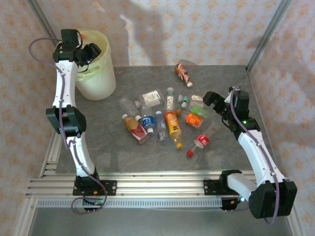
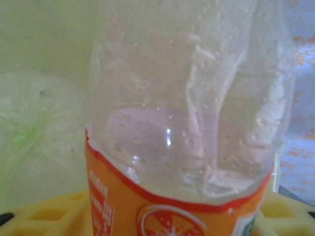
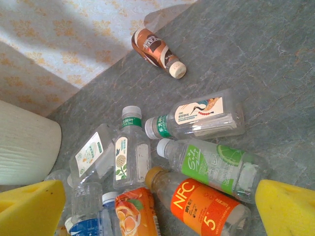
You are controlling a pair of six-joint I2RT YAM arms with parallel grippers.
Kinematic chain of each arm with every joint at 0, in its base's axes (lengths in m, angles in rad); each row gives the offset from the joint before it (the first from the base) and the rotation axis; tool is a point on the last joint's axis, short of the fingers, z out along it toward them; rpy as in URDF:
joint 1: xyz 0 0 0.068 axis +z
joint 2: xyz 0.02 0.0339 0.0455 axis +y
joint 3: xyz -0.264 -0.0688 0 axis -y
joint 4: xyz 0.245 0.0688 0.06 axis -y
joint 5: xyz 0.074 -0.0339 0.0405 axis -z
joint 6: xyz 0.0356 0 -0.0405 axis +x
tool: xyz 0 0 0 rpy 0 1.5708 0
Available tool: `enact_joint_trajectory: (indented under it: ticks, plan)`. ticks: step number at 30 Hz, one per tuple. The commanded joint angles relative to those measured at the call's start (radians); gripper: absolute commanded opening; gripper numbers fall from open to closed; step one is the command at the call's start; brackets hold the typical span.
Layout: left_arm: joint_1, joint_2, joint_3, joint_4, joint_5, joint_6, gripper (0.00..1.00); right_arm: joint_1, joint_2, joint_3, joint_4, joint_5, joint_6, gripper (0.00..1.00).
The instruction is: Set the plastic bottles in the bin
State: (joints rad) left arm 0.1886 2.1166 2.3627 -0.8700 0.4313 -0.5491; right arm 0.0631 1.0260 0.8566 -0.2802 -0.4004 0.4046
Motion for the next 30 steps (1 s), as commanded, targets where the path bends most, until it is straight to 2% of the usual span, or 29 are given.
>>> enact_joint_trajectory:
  ticks: [1, 6, 14, 21, 24, 25, 26, 30]
  plan:
    - [-0.015, 0.043, 0.068, -0.062, 0.055, 0.009, 0.62, 0.005, -0.001, 0.024, -0.008, 0.012, 0.002, 0.99]
    - [-0.014, 0.063, 0.096, -0.016, 0.118, -0.009, 0.69, 0.006, -0.004, 0.022, -0.023, 0.017, -0.005, 0.99]
    - [-0.014, 0.07, 0.116, 0.026, 0.156, 0.005, 0.81, 0.006, -0.011, 0.014, -0.025, 0.023, -0.01, 0.99]
    - [-0.015, 0.07, 0.141, 0.06, 0.227, 0.009, 0.85, 0.005, -0.01, 0.012, -0.025, 0.026, -0.011, 0.99]
    - [-0.019, 0.036, 0.139, 0.06, 0.221, 0.049, 0.89, 0.006, -0.011, 0.006, -0.026, 0.028, -0.014, 0.99]
    - [-0.021, 0.018, 0.134, 0.058, 0.21, 0.061, 0.98, 0.006, -0.01, 0.003, -0.026, 0.028, -0.015, 0.99]
    - [-0.024, 0.0, 0.13, 0.056, 0.195, 0.069, 1.0, 0.006, -0.01, 0.001, -0.026, 0.026, -0.015, 0.99]
    - [-0.032, -0.1, 0.076, 0.058, 0.121, 0.092, 1.0, 0.016, -0.014, -0.016, 0.009, -0.028, -0.025, 0.99]
